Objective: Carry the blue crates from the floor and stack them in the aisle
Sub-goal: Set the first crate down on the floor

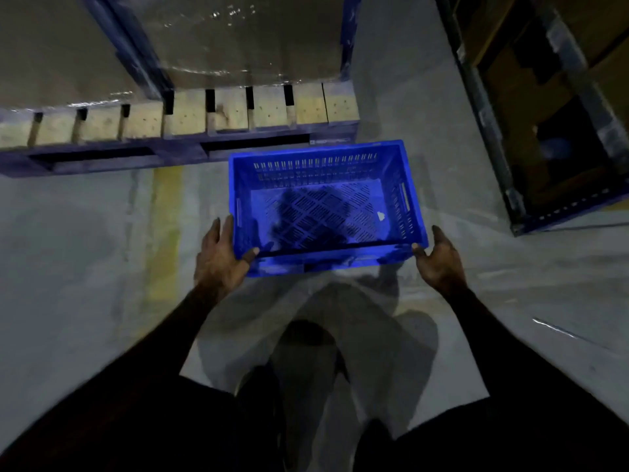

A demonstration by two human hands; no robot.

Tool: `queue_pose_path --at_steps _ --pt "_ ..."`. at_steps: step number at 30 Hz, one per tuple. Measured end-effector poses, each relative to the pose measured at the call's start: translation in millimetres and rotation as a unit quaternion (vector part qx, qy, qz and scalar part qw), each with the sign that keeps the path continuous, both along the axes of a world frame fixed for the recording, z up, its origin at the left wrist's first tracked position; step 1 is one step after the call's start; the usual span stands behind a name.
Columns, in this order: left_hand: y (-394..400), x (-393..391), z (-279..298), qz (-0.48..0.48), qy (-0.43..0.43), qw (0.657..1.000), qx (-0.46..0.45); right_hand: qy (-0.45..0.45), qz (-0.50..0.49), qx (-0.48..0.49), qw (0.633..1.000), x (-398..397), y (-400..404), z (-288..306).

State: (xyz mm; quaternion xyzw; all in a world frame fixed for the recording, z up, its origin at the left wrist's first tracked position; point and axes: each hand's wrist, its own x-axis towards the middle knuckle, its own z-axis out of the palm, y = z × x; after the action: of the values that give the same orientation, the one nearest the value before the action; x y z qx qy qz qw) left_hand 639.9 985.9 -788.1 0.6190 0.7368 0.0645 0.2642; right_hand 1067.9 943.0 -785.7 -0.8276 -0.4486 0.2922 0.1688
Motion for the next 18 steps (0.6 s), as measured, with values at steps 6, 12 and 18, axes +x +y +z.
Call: queue_pose_path --at_steps 6,12,18 --pt "-87 5 150 -0.062 -0.008 0.998 -0.013 0.029 0.035 -0.019 0.999 -34 -59 153" --pt "-176 16 324 -0.055 -0.031 0.997 -0.037 0.048 0.046 -0.030 0.997 -56 -132 320" --pt "-252 34 447 -0.002 -0.086 0.996 0.004 0.091 0.042 -0.004 0.995 -69 -199 442"
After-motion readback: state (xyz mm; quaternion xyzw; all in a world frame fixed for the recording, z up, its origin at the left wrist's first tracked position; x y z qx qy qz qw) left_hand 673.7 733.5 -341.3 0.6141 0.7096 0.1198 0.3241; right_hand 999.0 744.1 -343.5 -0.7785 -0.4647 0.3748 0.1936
